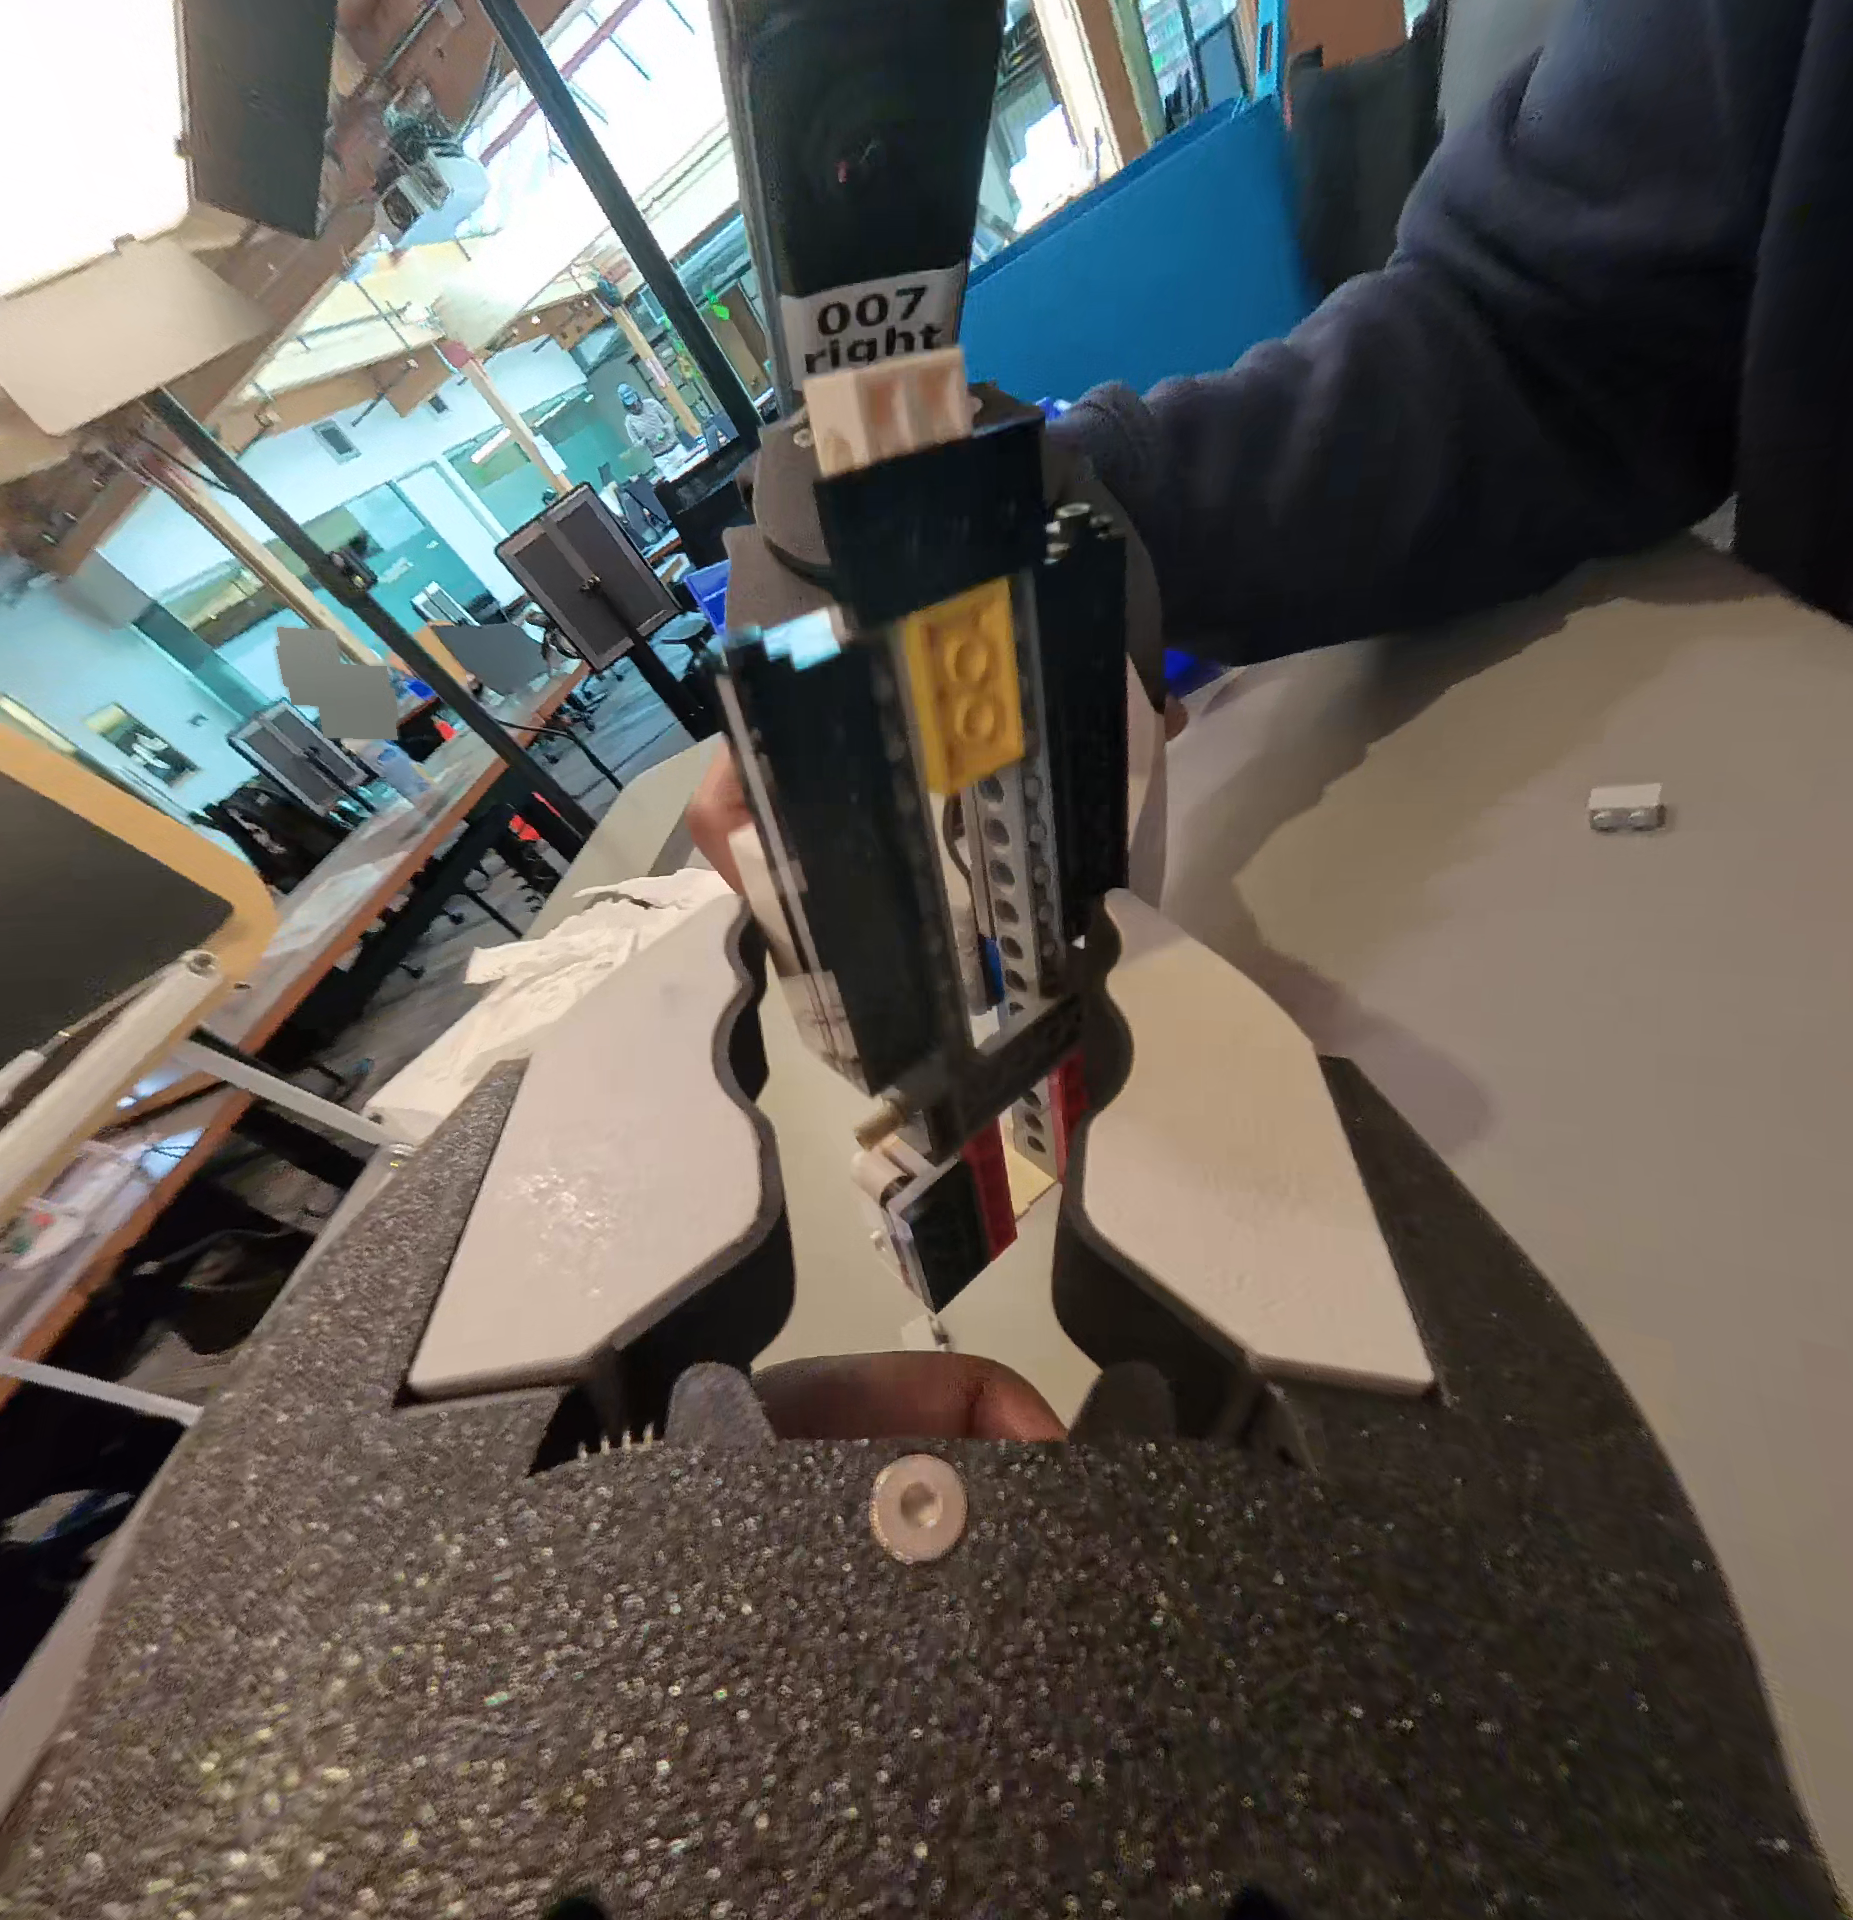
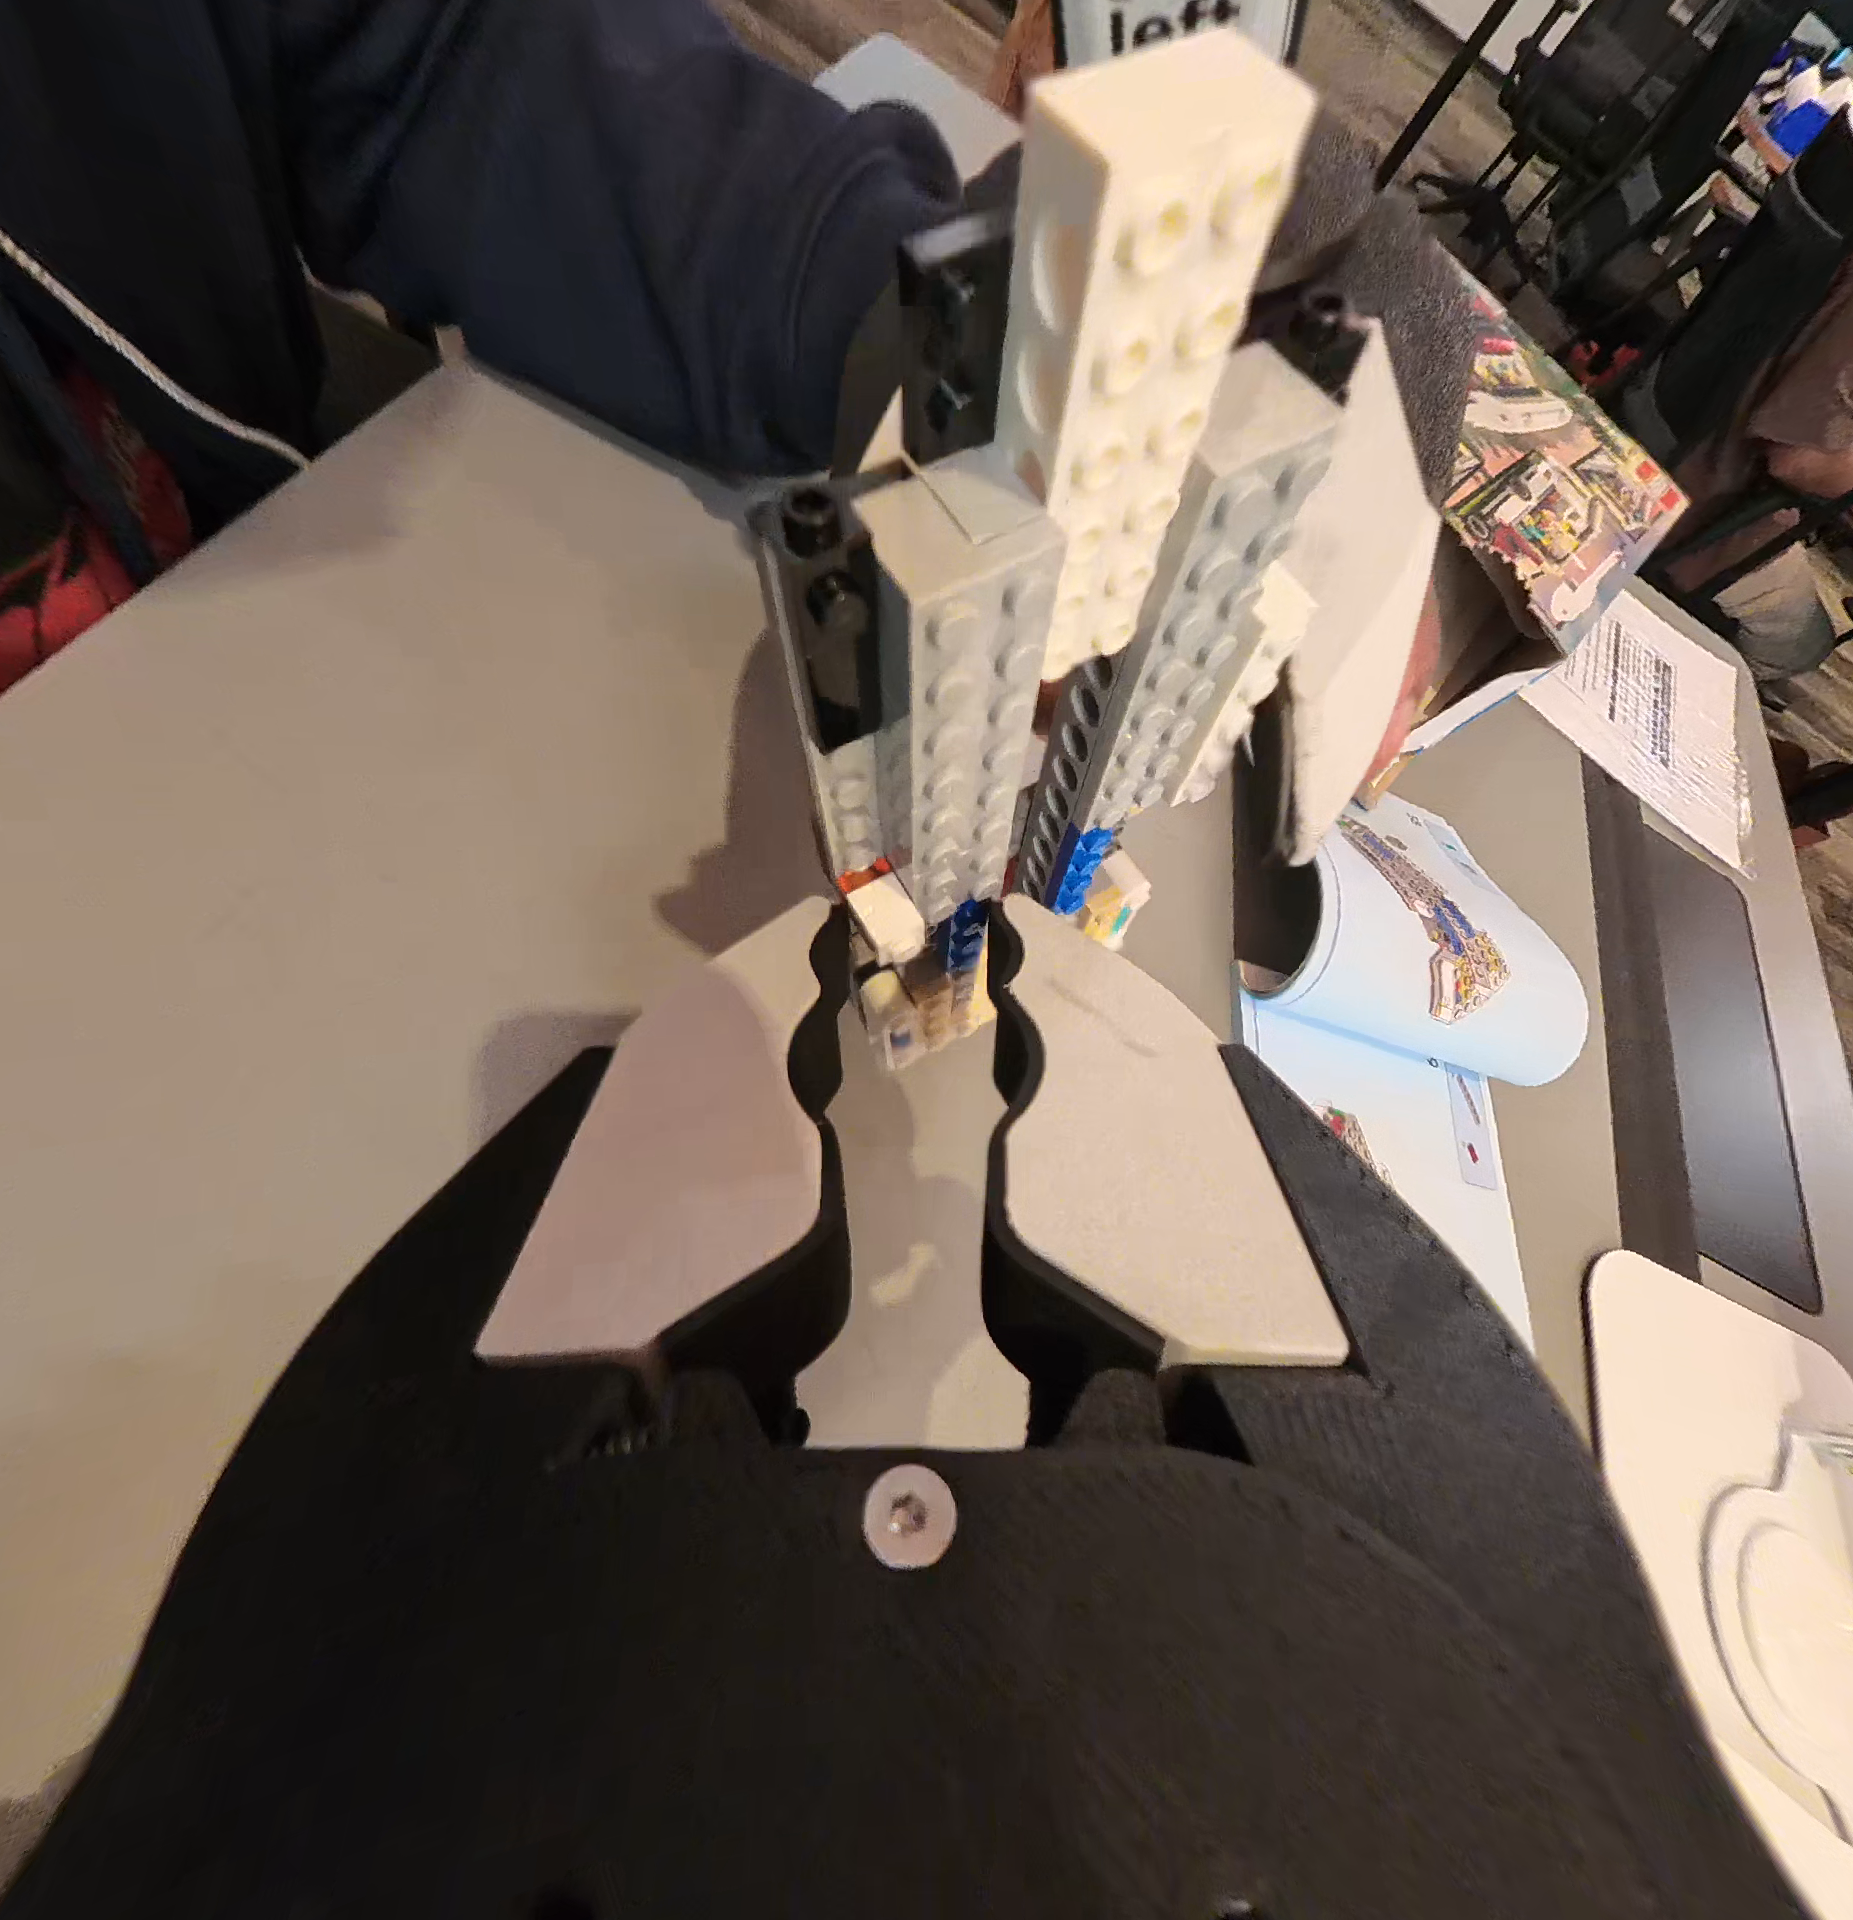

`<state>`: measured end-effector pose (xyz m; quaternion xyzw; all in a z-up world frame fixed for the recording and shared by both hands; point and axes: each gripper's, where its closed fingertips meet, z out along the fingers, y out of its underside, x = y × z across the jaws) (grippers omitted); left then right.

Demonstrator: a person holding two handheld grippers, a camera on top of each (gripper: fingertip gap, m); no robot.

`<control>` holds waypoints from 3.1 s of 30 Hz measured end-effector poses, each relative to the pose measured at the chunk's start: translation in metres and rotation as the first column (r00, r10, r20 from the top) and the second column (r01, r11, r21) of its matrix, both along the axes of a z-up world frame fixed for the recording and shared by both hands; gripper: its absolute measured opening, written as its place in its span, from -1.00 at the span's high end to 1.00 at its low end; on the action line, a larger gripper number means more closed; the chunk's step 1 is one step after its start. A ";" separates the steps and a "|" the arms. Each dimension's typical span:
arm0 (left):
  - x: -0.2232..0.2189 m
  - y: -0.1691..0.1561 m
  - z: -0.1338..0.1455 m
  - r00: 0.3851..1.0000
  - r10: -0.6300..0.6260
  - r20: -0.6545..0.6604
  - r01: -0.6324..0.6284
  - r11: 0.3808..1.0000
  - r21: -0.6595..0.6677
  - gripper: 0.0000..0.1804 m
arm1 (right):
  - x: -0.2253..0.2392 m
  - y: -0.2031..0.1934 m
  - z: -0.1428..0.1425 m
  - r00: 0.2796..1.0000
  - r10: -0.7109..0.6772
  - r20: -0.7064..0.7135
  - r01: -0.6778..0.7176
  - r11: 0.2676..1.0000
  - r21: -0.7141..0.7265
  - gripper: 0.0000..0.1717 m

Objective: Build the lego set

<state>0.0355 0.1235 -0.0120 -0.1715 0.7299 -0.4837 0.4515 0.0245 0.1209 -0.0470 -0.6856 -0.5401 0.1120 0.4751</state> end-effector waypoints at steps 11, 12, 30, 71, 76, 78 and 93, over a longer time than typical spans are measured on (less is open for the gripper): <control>-0.011 -0.006 -0.006 0.998 -0.059 0.014 0.058 0.996 0.074 0.48 | -0.004 -0.007 -0.006 0.997 0.038 0.062 -0.039 0.999 0.013 0.71; -0.011 -0.005 -0.007 0.998 -0.055 0.017 0.053 0.995 0.084 0.50 | -0.003 -0.007 -0.006 0.997 0.039 0.065 -0.040 0.999 0.013 0.71; -0.007 -0.009 0.004 0.958 0.059 0.281 -0.144 0.946 0.291 0.58 | 0.010 0.001 0.002 0.964 -0.103 0.247 0.027 0.956 0.293 0.74; -0.003 -0.023 -0.013 0.960 0.031 0.277 -0.190 0.801 0.568 0.71 | 0.013 -0.002 -0.007 0.744 -0.215 0.632 -0.213 0.821 0.530 0.51; 0.001 -0.022 -0.018 0.960 0.039 0.276 -0.200 0.786 0.585 0.72 | 0.008 -0.006 -0.008 0.768 -0.179 0.615 -0.209 0.838 0.505 0.50; 0.002 -0.022 -0.018 0.958 0.044 0.283 -0.207 0.789 0.578 0.70 | 0.010 -0.004 -0.011 0.753 -0.188 0.631 -0.206 0.843 0.497 0.50; 0.009 -0.015 -0.010 0.922 0.100 0.373 -0.307 0.777 0.550 0.66 | 0.016 0.007 -0.004 0.781 -0.262 0.567 -0.120 0.828 0.548 0.61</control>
